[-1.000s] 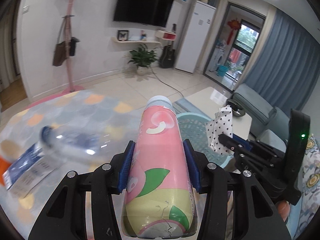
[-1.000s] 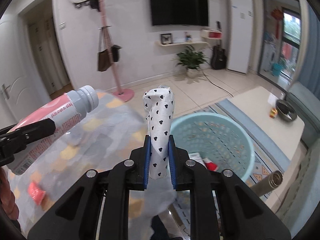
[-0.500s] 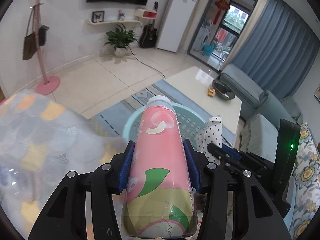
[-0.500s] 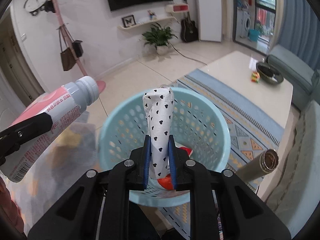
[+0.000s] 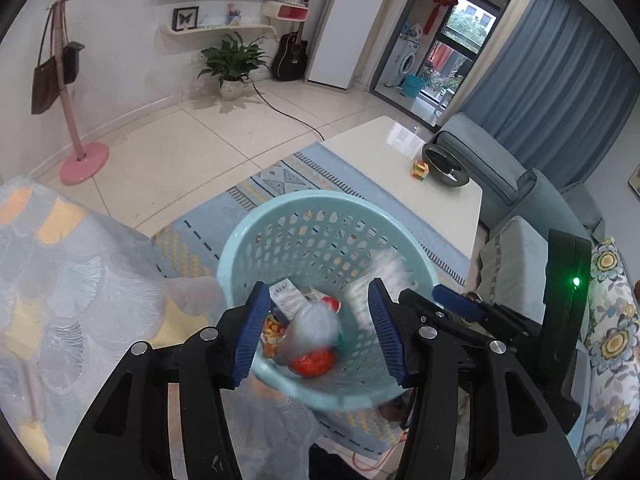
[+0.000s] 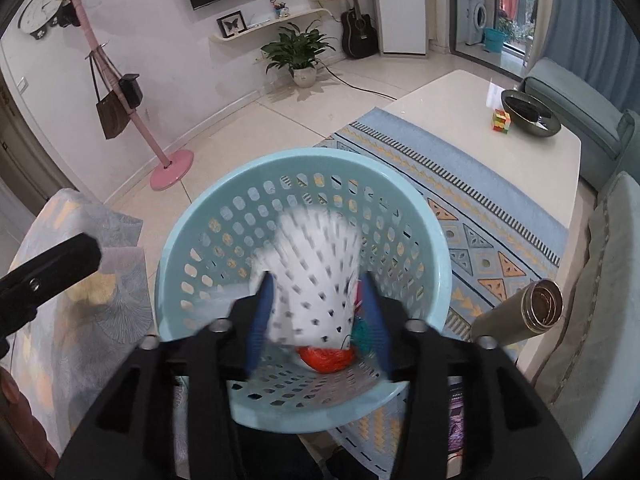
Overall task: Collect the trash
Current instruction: 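Carry the pink bottle and dotted tissue over the basket and release both, then grasp the orange paper cup with the left tool while the right tool grasps the clear water bottle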
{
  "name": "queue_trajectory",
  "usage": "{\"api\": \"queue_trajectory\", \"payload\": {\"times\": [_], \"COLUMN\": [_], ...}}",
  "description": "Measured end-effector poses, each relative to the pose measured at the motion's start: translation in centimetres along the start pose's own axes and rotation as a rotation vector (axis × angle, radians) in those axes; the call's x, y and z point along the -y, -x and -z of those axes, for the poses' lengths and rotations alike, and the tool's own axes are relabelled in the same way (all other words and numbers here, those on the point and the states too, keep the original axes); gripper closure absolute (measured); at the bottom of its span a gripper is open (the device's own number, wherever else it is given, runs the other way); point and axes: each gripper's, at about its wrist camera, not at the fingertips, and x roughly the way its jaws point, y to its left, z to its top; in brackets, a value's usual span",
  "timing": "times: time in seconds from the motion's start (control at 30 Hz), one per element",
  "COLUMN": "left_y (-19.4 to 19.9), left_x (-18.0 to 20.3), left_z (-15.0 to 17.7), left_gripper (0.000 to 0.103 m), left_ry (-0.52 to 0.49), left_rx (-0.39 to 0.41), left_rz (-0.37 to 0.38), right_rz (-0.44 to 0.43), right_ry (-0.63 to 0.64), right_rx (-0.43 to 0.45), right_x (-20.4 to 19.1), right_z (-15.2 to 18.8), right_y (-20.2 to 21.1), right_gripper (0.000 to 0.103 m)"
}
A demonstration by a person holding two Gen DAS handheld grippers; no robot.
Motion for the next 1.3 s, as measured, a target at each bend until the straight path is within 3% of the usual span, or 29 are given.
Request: {"api": "queue_trajectory", "payload": {"times": [0.3,0.57,0.7,0.83,1.07,1.3], "left_y": [3.3,9.4,13.2,17.3,24.6,29.1], "left_x": [-0.5,-1.4,-2.8,-4.8,-11.8,-20.9], "left_z": [1.3,2.9,4.0,5.5,8.5,11.4], "left_gripper": [0.049,0.049,0.048,0.039,0.036,0.035], "left_ry": [0.013,0.026,0.041,0.072,0.161,0.272], "left_rx": [0.052,0.148,0.207,0.275,0.364,0.349], "left_rz": [0.001,-0.017,-0.05,-0.101,-0.279,-0.431], "right_rz": [-0.013,-0.065,-0.104,-0.161,-0.247,-0.329], "right_ry": [0.014,0.089,0.148,0.237,0.427,0.587], "right_rx": [0.025,0.079,0.117,0.159,0.195,0.194], "right_x": [-0.9,-4.8,-7.7,-11.8,-20.8,-28.7], "right_z": [0.1,0.6,0.7,1.5,3.1,4.3], "right_y": [2.3,5.8,7.8,9.8,11.4,10.6], "right_gripper": [0.053,0.052,0.045,0.043,0.036,0.036]}}
